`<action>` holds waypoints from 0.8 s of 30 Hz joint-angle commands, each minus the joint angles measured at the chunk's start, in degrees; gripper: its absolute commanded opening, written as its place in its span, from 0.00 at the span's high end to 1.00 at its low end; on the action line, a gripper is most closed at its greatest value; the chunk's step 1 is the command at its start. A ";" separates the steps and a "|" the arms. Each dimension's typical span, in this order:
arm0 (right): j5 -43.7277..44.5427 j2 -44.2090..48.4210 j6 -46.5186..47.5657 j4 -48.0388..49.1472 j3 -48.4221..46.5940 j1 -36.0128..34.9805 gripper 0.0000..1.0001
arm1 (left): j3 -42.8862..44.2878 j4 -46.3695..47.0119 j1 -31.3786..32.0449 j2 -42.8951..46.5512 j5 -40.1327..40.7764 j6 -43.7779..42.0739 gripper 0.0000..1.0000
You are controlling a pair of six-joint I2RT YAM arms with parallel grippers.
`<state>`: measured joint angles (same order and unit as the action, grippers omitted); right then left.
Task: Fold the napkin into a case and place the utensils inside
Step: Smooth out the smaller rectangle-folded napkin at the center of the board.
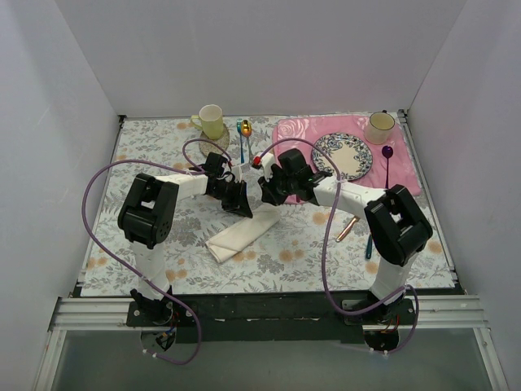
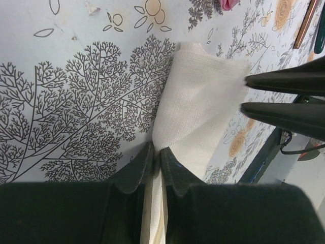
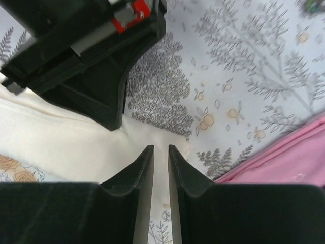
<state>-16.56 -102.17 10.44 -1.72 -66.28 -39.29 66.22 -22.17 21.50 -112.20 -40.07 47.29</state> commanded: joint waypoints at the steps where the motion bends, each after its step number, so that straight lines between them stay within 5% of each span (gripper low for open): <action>1: -3.66 -2.59 -2.70 -2.77 -0.70 0.00 0.76 | -0.82 -2.52 0.39 -2.14 4.48 -2.46 1.00; 14: -0.05 -9.89 -4.10 -3.11 3.26 1.67 0.76 | 0.40 -3.84 -1.36 -2.67 1.41 -4.40 1.00; 22: -3.30 -10.33 -9.46 -1.63 6.08 2.37 0.76 | 3.82 -3.05 -5.06 3.04 -4.66 -5.72 0.64; 24: -3.74 -10.94 -10.00 -1.80 5.90 2.55 0.77 | 5.32 -4.01 -4.45 3.13 -5.27 -5.63 0.63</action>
<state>-21.91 -108.55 2.59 1.54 -63.11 -37.17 67.94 -24.82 16.56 -112.62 -45.12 43.64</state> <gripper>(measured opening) 0.235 0.353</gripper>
